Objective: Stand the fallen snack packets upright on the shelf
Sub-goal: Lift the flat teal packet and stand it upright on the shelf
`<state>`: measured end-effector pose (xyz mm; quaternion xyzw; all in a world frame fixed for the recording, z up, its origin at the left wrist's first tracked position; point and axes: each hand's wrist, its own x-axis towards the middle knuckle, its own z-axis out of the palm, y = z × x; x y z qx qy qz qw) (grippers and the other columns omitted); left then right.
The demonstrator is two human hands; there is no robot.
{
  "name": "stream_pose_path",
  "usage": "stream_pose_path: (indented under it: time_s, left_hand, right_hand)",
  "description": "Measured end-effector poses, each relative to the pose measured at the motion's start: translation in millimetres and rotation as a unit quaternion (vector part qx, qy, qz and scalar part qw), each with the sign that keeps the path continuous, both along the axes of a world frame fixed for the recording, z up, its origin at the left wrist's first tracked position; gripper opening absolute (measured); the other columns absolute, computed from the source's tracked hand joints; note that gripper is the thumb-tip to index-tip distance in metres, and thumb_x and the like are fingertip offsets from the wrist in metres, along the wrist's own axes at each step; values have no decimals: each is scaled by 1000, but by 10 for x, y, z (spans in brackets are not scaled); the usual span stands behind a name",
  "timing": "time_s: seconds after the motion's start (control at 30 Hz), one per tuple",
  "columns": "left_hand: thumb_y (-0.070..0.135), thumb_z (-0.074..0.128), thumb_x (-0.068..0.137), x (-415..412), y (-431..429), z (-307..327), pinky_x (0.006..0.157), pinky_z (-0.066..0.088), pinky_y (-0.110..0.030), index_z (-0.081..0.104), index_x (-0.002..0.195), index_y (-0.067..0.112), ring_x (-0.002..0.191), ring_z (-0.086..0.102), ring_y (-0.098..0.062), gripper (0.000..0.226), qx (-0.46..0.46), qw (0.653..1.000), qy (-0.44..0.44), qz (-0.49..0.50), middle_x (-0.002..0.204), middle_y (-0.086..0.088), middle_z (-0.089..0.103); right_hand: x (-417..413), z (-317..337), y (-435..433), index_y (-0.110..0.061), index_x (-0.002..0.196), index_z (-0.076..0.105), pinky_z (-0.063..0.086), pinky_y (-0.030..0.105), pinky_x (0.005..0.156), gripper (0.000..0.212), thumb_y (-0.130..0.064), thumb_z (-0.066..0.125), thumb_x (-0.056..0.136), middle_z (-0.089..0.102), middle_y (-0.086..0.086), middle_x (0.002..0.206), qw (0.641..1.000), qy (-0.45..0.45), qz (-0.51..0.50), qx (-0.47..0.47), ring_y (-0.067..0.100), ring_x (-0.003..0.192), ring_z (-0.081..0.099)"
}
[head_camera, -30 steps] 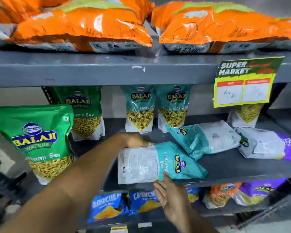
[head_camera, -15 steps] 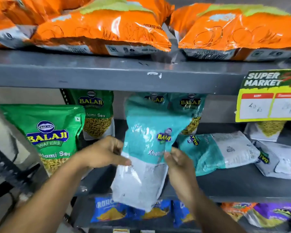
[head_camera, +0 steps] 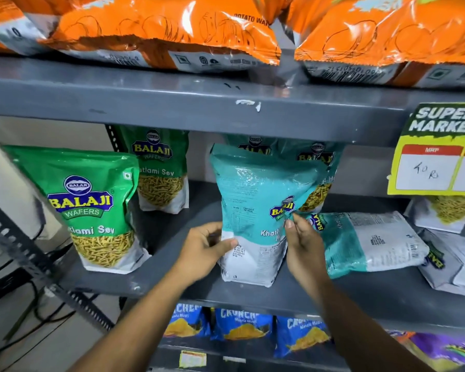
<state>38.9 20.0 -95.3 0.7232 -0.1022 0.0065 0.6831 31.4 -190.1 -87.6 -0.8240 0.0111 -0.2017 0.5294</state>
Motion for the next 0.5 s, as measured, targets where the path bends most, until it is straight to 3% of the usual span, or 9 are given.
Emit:
stream_pose_path:
  time_s: [0.07,0.1,0.13,0.2,0.27,0.33,0.43,0.5]
  left_hand:
    - [-7,74,77,19,42,44,83,55,-26,68,109,11,96,72,-8,37,13,1000,4,-15,103,8,78]
    - [-2,79,73,37,62,100,88,54,-29,64,115,10,104,70,-11,47,2,1000,6,-30,112,3,76]
    - [3,82,69,70,71,175,91,54,-31,58,122,11,111,67,-14,59,-27,999,10,-41,120,-2,72]
    - [5,82,65,175,30,368,87,56,-26,53,123,13,109,66,-15,66,-113,993,30,-35,119,-4,69]
    - [1,75,76,266,-70,569,76,57,-19,57,114,12,98,70,-13,44,-145,988,36,-29,103,2,75]
    - [1,64,85,261,-186,702,72,57,-20,61,109,11,91,73,-11,25,-125,992,24,-26,95,5,78]
    - [6,67,87,68,-314,748,84,57,-28,56,121,5,104,69,-17,36,-117,993,3,27,114,-5,72]
    - [24,76,82,-186,-407,712,93,54,-34,53,123,14,110,66,-12,48,-66,995,-19,74,120,-1,69]
  right_hand:
    - [-63,-21,33,-13,129,56,38,2,90,34,-22,45,99,65,-16,120,999,7,11,31,-14,104,55]
    - [-137,-52,64,-16,135,49,38,16,102,38,-25,47,98,57,-10,130,999,0,-5,42,-1,119,53]
    - [-238,-110,110,-20,135,46,38,28,106,40,-29,49,96,52,-9,132,998,-25,-41,37,12,125,50]
    - [-517,-272,282,-26,130,45,39,38,102,45,-35,56,88,47,-9,124,993,-76,-86,-14,24,120,50]
    - [-799,-428,544,-30,136,40,36,40,103,62,-42,61,79,41,-6,136,996,-53,-43,-57,19,128,43]
    - [-926,-550,722,-32,150,21,26,37,108,88,-49,61,73,18,-7,159,995,-10,8,-102,5,142,21]
    - [-826,-525,814,-24,148,-11,3,24,117,115,-52,68,69,-20,-4,160,990,34,55,-125,4,146,-14]
    - [-678,-436,777,-21,149,-10,0,26,120,122,-52,73,65,-20,-1,159,990,67,71,-101,9,147,-19]
